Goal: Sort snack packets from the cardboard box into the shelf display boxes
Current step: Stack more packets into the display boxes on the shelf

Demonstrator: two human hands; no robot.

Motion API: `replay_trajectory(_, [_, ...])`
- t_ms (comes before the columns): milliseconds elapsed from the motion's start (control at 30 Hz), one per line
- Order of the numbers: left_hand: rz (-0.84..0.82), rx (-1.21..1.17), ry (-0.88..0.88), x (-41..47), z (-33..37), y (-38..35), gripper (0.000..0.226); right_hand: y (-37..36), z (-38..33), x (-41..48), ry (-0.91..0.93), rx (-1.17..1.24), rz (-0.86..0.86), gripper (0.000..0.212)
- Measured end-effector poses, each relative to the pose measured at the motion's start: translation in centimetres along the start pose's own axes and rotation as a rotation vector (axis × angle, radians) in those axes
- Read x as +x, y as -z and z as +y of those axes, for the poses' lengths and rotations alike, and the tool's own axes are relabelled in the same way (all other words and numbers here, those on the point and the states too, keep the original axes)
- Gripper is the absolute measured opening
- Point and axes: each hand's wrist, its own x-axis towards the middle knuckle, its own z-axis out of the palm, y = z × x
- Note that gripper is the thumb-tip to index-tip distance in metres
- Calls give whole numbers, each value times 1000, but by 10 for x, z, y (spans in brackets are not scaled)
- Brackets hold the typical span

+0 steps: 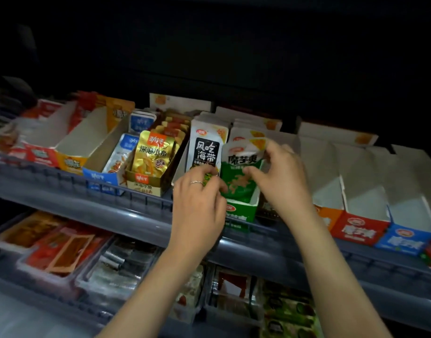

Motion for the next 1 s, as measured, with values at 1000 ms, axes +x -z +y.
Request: replay_trajectory(1000, [-67, 83, -120, 2, -3, 2, 17, -11, -19, -7, 102, -459, -454, 53])
